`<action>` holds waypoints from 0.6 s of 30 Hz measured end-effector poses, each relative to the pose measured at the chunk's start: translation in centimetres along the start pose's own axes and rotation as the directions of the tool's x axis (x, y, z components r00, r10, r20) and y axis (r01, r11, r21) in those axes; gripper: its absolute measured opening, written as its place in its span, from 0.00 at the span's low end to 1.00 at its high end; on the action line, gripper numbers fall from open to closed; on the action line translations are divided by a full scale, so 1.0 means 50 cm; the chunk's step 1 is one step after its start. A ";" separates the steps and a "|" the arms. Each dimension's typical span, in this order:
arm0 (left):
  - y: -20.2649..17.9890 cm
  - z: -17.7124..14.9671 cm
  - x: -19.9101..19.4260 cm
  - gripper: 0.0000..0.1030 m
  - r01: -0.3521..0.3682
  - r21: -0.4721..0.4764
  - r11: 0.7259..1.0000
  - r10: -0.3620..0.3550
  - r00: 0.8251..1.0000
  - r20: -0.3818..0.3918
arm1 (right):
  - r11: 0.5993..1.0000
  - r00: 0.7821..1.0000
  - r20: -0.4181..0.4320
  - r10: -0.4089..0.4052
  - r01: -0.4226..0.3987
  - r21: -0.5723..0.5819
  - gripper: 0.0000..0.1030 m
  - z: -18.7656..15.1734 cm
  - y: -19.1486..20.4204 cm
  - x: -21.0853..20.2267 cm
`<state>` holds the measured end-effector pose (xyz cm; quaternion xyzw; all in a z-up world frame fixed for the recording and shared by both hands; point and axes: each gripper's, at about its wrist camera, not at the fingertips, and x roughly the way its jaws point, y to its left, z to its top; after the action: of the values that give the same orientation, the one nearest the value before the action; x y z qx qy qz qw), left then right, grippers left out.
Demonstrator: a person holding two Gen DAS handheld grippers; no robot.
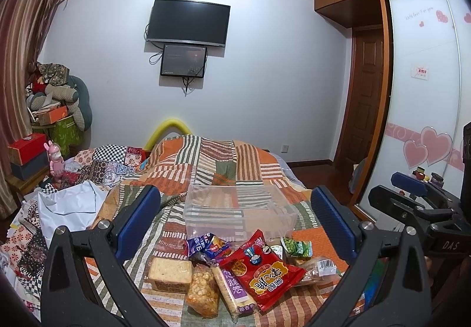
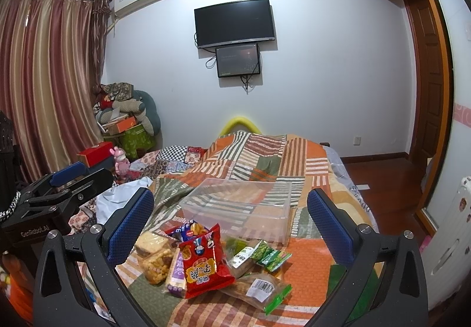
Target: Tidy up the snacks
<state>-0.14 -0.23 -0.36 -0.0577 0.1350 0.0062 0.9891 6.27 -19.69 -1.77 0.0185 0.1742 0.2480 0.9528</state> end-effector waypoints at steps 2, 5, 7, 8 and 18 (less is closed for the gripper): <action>0.000 0.001 0.000 1.00 -0.001 0.000 1.000 0.001 1.000 0.001 | 1.000 1.000 0.000 -0.001 0.001 -0.001 1.00 0.000 0.001 0.000; 0.001 0.002 -0.002 1.00 -0.003 0.001 1.000 0.003 1.000 0.002 | 1.000 1.000 0.000 0.000 0.000 0.000 1.00 0.000 0.000 0.000; 0.002 0.002 -0.003 1.00 -0.002 0.001 1.000 0.002 1.000 0.002 | 1.000 1.000 0.000 0.001 -0.001 0.000 1.00 0.000 0.001 0.000; 0.002 0.002 -0.003 1.00 -0.003 0.001 1.000 0.003 1.000 0.002 | 1.000 1.000 0.000 0.000 0.000 -0.001 1.00 0.000 0.001 0.000; 0.003 -0.003 0.007 1.00 0.000 0.015 1.000 0.000 1.000 -0.025 | 1.000 1.000 -0.019 0.003 -0.003 -0.002 1.00 -0.002 -0.002 0.009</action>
<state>0.14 -0.12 -0.60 -0.0505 0.1476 0.0044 0.9877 6.66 -19.55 -2.01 0.0155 0.1831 0.2499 0.9507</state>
